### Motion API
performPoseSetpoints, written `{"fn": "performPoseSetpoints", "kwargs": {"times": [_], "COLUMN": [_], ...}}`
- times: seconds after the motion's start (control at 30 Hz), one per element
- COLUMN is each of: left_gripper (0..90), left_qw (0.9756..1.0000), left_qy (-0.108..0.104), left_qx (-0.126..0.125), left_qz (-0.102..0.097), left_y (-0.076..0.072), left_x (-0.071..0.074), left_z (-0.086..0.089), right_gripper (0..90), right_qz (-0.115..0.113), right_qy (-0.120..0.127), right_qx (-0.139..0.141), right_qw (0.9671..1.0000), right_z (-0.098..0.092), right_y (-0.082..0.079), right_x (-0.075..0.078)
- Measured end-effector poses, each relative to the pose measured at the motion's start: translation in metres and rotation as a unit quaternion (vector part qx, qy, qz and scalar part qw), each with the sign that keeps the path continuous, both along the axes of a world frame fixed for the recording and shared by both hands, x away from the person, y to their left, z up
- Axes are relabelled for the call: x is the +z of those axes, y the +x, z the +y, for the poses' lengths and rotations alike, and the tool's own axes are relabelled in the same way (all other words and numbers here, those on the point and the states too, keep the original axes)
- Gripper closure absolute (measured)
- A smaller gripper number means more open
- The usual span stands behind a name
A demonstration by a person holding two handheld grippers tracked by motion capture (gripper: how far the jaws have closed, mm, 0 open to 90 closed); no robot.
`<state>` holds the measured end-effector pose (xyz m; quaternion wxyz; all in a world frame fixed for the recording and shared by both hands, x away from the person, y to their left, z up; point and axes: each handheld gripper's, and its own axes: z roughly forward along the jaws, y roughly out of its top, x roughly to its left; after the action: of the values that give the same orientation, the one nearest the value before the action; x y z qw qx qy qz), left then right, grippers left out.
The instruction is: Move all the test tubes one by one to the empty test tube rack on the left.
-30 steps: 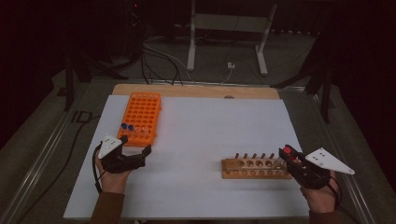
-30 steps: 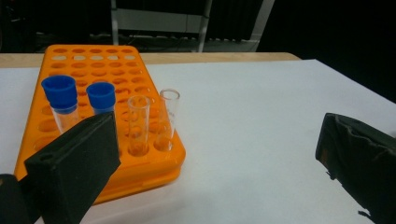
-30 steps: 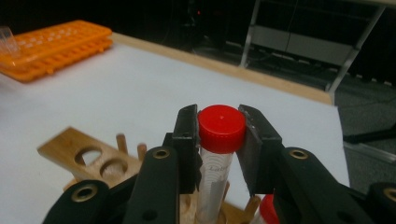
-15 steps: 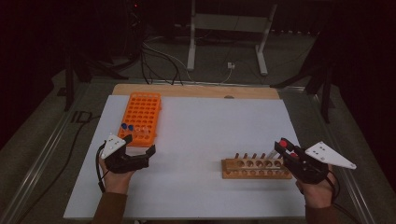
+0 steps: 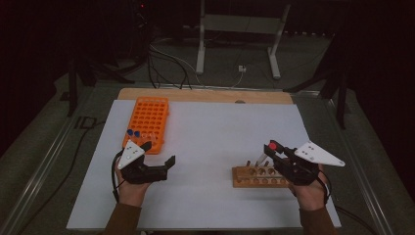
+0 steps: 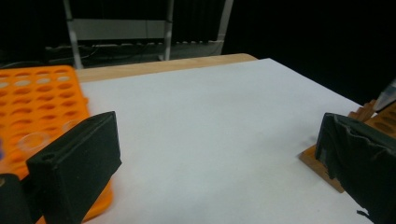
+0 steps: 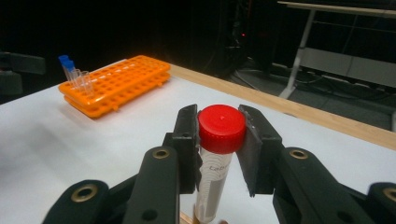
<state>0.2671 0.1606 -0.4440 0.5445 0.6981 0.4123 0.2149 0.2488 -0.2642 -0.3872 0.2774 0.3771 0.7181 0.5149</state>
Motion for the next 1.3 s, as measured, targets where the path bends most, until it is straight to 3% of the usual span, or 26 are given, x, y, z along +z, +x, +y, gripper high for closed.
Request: {"fn": "performPoseSetpoints", "kwargs": {"times": [0.7, 1.03, 1.3], "left_gripper": [1.4, 6.3, 16.3], "left_qw": [0.998, 0.995, 0.9901], "left_qy": [0.008, 0.016, 0.021], "left_qx": [-0.061, -0.098, -0.138], "left_qz": [-0.01, -0.014, -0.015], "left_y": [0.007, 0.007, 0.005], "left_x": [0.003, 0.005, 0.005], "left_z": [-0.06, -0.094, -0.116], "right_gripper": [69.6, 69.5, 69.5], "right_qz": [0.012, 0.021, 0.028], "right_qy": [0.008, 0.011, 0.012], "right_qx": [0.053, 0.08, 0.098], "right_qw": [0.9985, 0.9965, 0.9947], "right_z": [0.047, 0.067, 0.08], "right_y": [0.012, 0.013, 0.013], "right_x": [-0.006, -0.012, -0.015]}}
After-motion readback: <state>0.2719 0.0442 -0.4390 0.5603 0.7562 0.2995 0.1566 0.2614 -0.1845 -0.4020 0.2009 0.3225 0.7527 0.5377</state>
